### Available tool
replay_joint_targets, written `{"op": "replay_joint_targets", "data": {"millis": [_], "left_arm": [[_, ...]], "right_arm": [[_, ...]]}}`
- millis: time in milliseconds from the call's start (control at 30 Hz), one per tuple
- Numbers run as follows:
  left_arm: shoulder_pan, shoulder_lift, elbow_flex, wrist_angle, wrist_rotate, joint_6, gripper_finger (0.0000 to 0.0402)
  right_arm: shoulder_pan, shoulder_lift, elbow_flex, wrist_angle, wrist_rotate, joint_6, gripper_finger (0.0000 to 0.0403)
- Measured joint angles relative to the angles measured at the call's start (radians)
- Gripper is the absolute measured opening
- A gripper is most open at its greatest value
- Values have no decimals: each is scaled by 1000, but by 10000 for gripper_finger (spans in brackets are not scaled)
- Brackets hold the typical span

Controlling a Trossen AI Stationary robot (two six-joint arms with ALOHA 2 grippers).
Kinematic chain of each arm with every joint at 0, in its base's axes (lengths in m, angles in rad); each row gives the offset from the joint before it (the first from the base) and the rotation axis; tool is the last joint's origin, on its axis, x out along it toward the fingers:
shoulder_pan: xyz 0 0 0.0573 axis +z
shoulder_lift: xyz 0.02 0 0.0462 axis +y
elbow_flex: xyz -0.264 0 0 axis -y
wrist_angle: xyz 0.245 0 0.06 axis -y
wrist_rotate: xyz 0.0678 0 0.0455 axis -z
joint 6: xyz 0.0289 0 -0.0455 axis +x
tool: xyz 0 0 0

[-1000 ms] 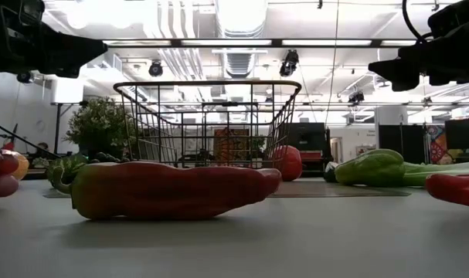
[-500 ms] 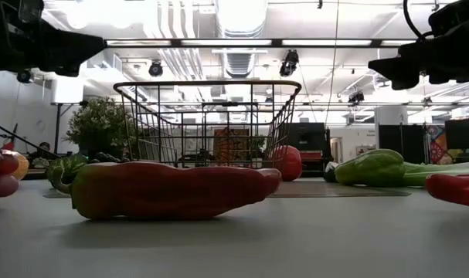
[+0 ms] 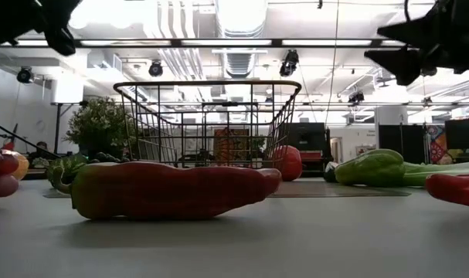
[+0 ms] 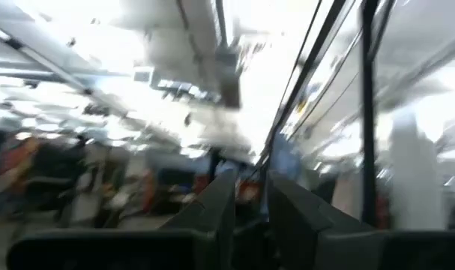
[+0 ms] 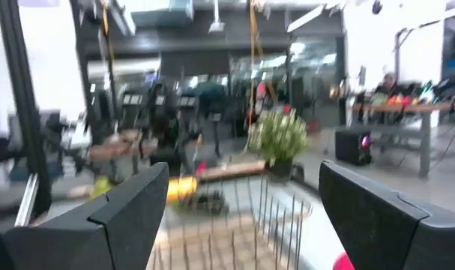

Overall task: Build produce basket
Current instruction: Put the yellow mango into the wire basket

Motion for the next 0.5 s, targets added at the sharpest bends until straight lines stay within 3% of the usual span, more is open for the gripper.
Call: {"op": "replay_joint_targets", "data": {"millis": [233, 500], "left_arm": [[0, 2, 0, 50, 11, 0, 60], [0, 16, 17, 90, -115, -129, 60]], "right_arm": [[0, 0, 0, 107, 6, -2, 325], [0, 0, 0, 119, 5, -28, 325]]}}
